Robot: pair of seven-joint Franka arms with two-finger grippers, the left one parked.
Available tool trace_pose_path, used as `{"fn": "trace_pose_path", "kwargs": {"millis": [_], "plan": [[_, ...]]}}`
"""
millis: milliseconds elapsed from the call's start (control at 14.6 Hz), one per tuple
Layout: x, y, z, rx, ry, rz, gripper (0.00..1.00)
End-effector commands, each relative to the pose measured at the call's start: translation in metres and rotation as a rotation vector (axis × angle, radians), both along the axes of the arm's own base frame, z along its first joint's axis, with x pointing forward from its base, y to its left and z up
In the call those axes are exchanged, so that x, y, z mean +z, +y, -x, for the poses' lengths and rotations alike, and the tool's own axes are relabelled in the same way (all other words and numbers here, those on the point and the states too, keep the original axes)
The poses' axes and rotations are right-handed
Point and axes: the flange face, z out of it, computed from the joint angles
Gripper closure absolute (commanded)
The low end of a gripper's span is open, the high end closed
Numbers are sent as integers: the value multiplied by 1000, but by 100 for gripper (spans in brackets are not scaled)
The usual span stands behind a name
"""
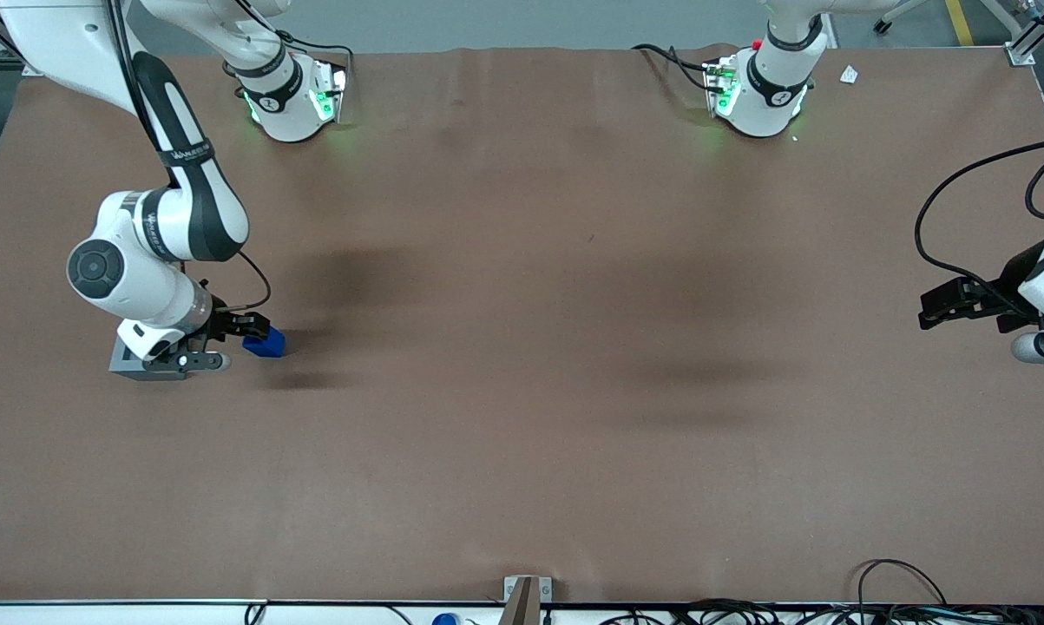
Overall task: Insert blue part into gray base with right arm
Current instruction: 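Reach the right gripper to the blue block and grasp it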
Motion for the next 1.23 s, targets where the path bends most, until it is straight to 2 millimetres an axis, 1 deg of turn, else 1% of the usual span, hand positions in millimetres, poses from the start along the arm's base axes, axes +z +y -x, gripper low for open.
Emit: {"fn": "trace_pose_path", "kwargs": {"millis": [0,343,480,549,617,754,823,960,1029,1097,1166], "plan": [[-12,1,8,-11,17,-4,18],[-31,3,6,-16,9,-4,20],[-35,2,7,-19,15,-4,24],[-35,2,7,-19,17,-4,29],[-35,2,8,-19,18,-4,38],[-35,2,7,-20,18,-4,58],[-34,3,7,-22,21,-4,72],[-31,-2,5,-29,18,-4,88],[-26,-5,4,-35,18,-4,93],[-18,-9,1,-39,21,-3,95],[4,-18,-6,-55,24,-5,95]]}}
